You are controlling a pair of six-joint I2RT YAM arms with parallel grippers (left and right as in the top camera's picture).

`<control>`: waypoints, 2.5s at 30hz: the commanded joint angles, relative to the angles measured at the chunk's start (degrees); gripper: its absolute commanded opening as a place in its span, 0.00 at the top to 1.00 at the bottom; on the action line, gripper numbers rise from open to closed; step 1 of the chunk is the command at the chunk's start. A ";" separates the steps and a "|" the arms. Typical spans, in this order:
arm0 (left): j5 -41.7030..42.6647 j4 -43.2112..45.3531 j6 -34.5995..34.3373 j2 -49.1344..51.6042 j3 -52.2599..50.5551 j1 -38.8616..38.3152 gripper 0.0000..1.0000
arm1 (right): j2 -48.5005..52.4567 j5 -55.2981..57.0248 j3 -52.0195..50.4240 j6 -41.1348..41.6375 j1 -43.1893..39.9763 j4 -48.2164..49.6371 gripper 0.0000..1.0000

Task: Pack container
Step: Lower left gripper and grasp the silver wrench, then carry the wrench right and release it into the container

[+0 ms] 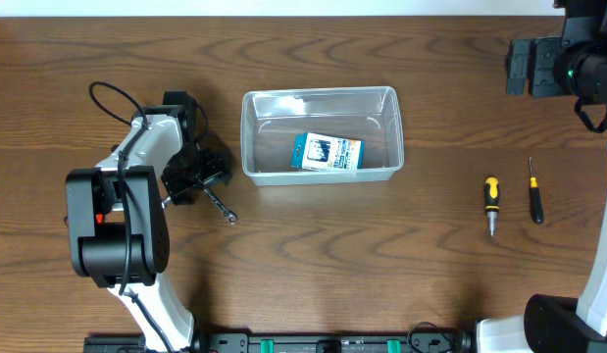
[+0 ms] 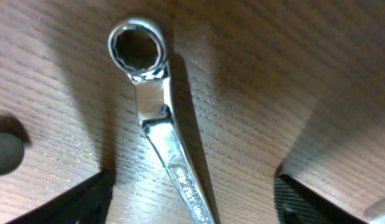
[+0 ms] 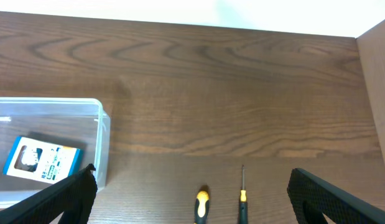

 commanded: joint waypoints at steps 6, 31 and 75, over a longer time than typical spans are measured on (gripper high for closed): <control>2.16 -0.83 0.72 2.93 -0.63 0.09 0.55 | 0.02 -0.22 -0.26 0.59 -0.24 0.11 0.01; 2.16 -1.75 2.45 2.49 0.35 0.09 0.94 | 0.02 -0.22 -0.26 0.59 -0.24 0.11 0.01; 2.12 14.27 68.85 -3.39 10.58 -26.91 0.90 | 0.02 -0.87 -0.26 0.59 -0.24 0.11 0.01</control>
